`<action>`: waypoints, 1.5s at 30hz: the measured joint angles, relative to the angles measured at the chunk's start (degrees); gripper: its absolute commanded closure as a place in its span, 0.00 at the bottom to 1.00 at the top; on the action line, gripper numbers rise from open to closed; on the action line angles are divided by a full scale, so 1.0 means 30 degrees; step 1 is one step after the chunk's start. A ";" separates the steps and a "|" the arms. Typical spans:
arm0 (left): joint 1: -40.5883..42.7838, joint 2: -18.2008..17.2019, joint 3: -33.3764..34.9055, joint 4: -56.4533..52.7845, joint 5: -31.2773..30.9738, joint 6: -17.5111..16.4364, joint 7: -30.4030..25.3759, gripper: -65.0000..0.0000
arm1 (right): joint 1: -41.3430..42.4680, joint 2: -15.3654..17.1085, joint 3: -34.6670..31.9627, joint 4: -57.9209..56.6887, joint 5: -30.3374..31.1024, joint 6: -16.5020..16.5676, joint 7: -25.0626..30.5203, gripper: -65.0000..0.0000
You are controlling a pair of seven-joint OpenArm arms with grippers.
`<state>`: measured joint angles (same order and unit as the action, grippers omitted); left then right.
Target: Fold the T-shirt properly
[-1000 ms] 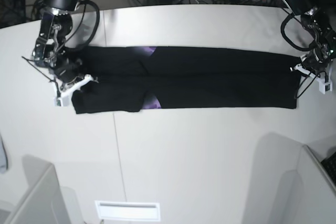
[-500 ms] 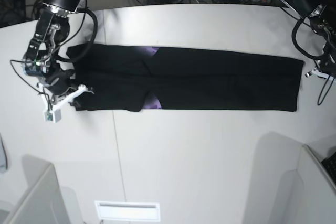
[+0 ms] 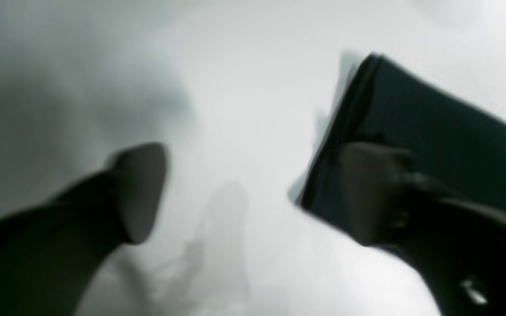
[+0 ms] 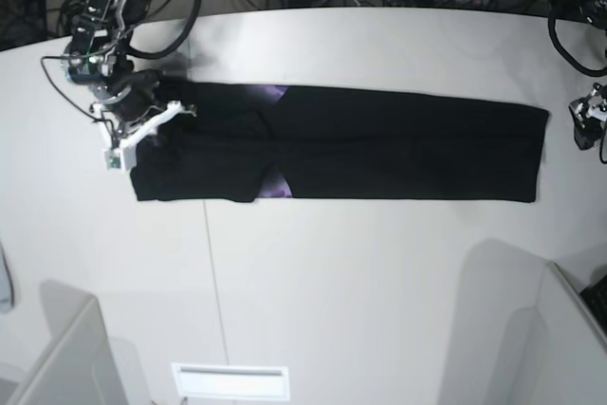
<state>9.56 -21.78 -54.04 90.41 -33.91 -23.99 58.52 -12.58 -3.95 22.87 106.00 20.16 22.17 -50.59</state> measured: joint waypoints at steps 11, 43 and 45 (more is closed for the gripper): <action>-0.3249 0.0211 0.3249 -0.4911 0.0044 -0.0007 -0.0066 0.00 | -0.0692 -0.0328 0.0000 0.0007 0.0066 0.0576 0.0233 1.00; -0.3242 -0.0685 0.4867 -0.8320 -0.0160 -0.0051 -0.1851 1.00 | -0.2812 0.0415 0.0182 0.0007 0.5836 0.0772 0.0219 1.00; -0.2390 -0.0605 0.4823 -0.6725 0.0240 0.0066 -0.1617 1.00 | -0.2878 0.0379 0.0175 0.0007 0.5931 0.0772 0.0197 1.00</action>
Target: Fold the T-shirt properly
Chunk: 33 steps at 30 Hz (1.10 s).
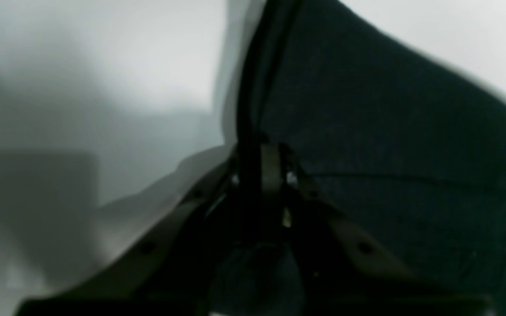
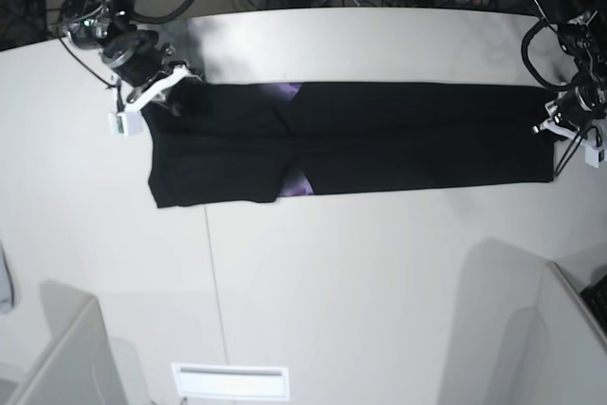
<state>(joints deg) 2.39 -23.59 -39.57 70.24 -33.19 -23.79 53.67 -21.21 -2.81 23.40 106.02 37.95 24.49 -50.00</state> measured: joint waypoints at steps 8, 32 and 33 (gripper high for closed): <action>0.1916 0.0816 0.0160 0.6579 -0.0189 0.0066 -0.0015 1.00 | 0.0073 -0.0015 -0.0044 0.0000 0.0000 -0.0007 -0.0044 1.00; 0.2623 0.3854 0.6455 1.0797 0.0051 0.1508 0.1443 1.00 | 0.0124 -0.0007 -0.0044 0.0000 0.0066 -0.0007 -0.0044 1.00; 0.2586 0.4007 0.6856 1.0797 0.0182 0.1654 0.1530 1.00 | 0.0124 0.0029 -0.0044 0.0000 0.0066 -0.0007 -0.0051 1.00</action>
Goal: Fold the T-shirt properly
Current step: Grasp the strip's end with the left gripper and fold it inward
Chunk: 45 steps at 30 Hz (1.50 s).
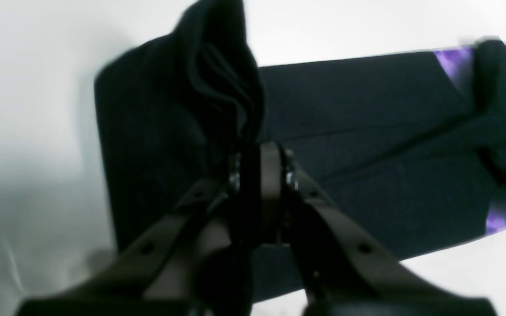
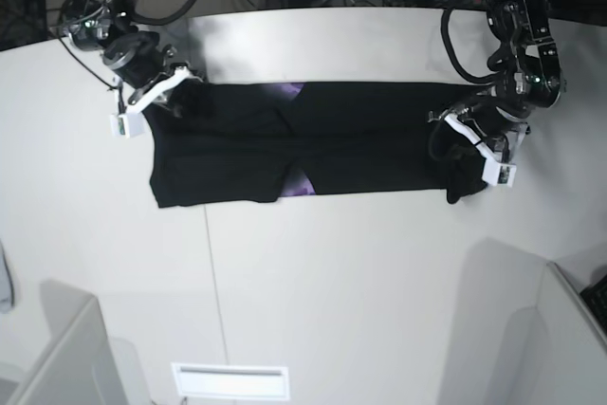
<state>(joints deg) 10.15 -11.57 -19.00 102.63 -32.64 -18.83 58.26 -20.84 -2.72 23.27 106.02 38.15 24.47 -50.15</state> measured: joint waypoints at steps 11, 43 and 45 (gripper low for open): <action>-0.0714 0.0525 0.3738 0.0000 -0.0124 0.0882 -0.0051 1.00 | 0.0007 0.0335 0.0051 0.0000 0.0000 0.0000 0.0022 1.00; -0.1377 0.0780 0.6477 -0.0903 -0.0153 0.1005 -0.0073 0.92 | 0.0270 0.0277 0.0044 -0.1042 0.0138 -0.0007 0.0073 1.00; -0.1377 0.0780 0.6579 -0.0903 -0.0168 0.1005 -0.0080 0.77 | 0.0270 0.0277 0.0044 -0.1042 0.0138 -0.0007 0.0073 1.00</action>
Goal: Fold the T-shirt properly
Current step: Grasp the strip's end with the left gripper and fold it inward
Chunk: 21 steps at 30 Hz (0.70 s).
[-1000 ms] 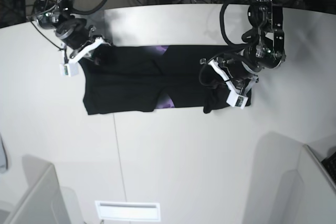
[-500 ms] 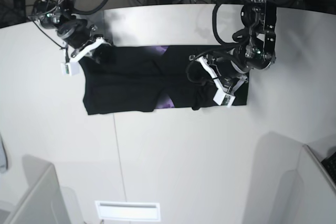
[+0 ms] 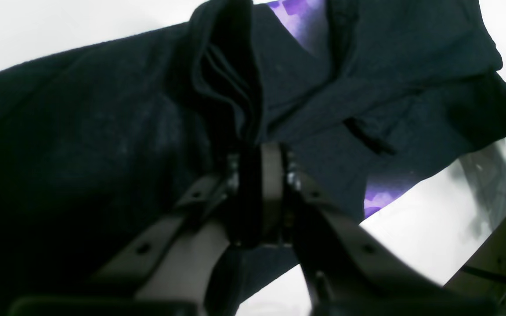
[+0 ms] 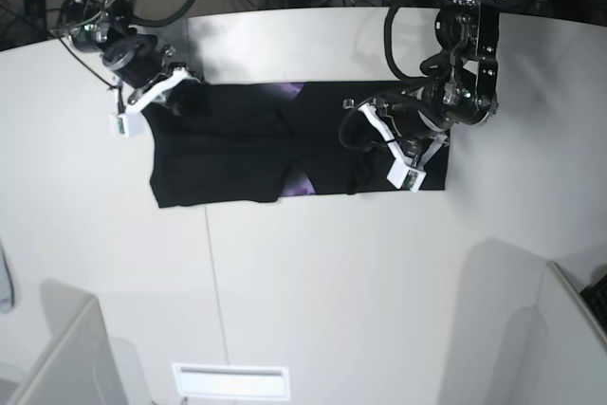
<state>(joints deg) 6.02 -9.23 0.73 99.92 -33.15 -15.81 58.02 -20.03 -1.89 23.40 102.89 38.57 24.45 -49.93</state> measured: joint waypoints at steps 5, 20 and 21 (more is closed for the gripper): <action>0.0000 0.0372 0.0007 -0.0007 -0.0073 0.0000 0.0015 0.42 | 0.0000 0.0044 0.0000 0.0000 0.0000 0.0000 0.0000 1.00; 0.0379 0.2295 0.1821 0.0532 -0.0401 -0.0095 0.0051 0.16 | 0.1698 0.0692 0.3614 0.0044 0.0007 -0.0131 -0.0816 1.00; 0.0721 0.2025 0.1406 0.1078 -0.0488 -0.0248 0.0007 0.20 | 0.2055 0.0925 0.3752 0.0036 -0.0007 -0.0124 -0.1596 1.00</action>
<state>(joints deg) 8.19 -3.16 4.95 103.15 -34.61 -16.56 58.04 -13.87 0.89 34.65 103.00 38.54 24.08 -54.72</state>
